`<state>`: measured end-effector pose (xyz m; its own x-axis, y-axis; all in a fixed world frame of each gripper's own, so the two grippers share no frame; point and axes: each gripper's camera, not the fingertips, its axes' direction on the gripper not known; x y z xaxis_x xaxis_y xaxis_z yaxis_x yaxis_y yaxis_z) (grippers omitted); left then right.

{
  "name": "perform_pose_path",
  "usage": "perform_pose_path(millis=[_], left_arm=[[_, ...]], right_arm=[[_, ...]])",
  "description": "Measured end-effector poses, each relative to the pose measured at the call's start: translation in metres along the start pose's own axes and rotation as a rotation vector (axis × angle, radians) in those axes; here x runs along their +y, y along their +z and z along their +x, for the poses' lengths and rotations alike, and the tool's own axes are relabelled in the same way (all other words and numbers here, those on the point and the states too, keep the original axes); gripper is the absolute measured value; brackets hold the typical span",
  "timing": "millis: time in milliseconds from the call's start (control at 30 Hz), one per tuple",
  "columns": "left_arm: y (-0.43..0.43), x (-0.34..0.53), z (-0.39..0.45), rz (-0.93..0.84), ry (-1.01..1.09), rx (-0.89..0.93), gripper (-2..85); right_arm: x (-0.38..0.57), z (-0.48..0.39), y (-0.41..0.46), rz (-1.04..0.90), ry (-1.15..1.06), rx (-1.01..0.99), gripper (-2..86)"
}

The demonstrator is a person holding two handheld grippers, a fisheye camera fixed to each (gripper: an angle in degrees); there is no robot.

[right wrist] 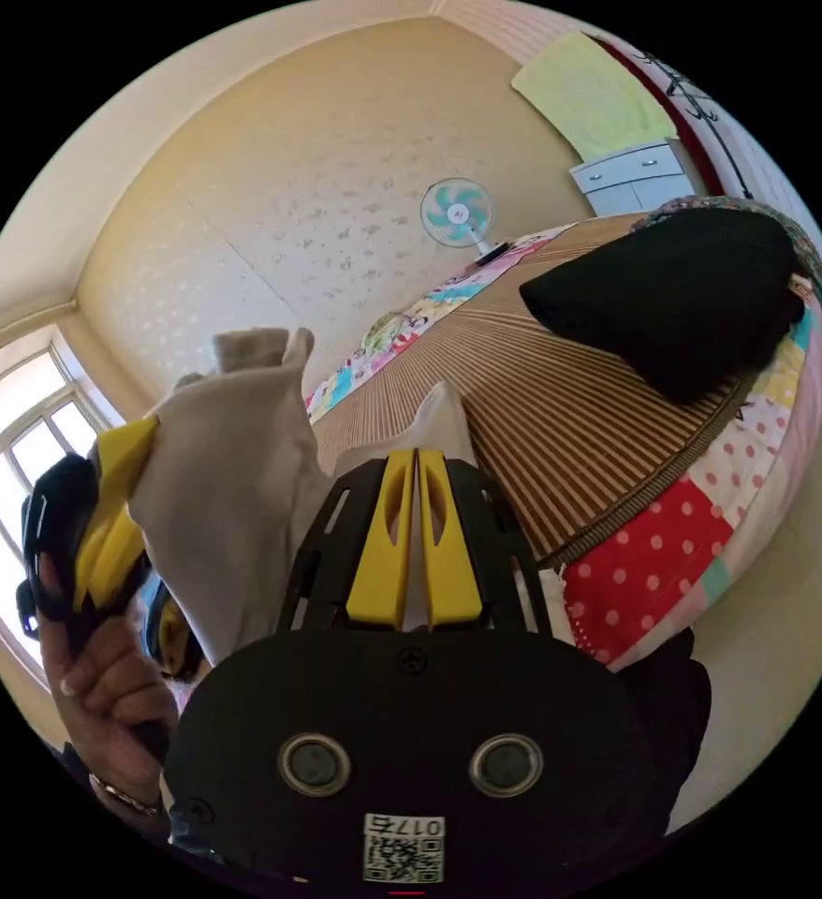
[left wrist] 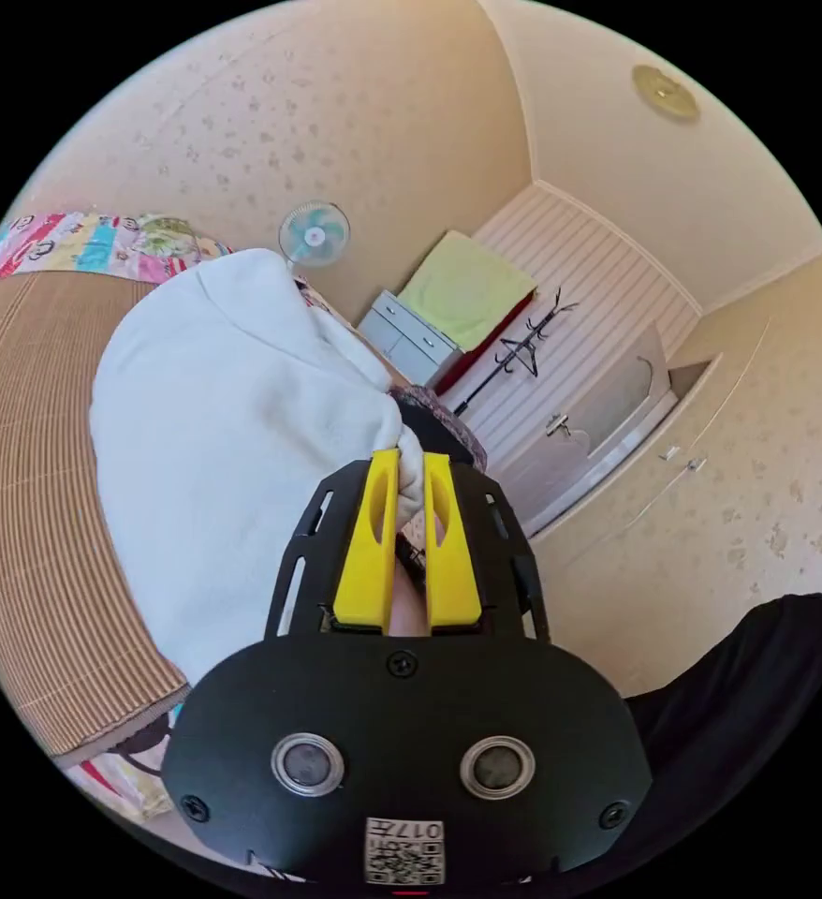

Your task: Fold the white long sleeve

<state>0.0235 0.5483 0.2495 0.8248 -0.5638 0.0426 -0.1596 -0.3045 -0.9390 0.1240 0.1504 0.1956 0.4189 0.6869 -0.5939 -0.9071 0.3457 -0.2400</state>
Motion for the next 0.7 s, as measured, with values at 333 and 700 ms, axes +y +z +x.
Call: perform_pose_path(millis=[333,700], left_arm=[[-0.017,0.033,-0.026,0.031,-0.018,-0.123,7.0],[-0.111,0.070,-0.181,0.062,-0.547,-0.091,15.1]], right_arm=[[-0.053,0.051,-0.040,0.064,0.203,0.040,1.2],[-0.092,0.034,-0.040,-0.001,0.153,0.027,3.0]])
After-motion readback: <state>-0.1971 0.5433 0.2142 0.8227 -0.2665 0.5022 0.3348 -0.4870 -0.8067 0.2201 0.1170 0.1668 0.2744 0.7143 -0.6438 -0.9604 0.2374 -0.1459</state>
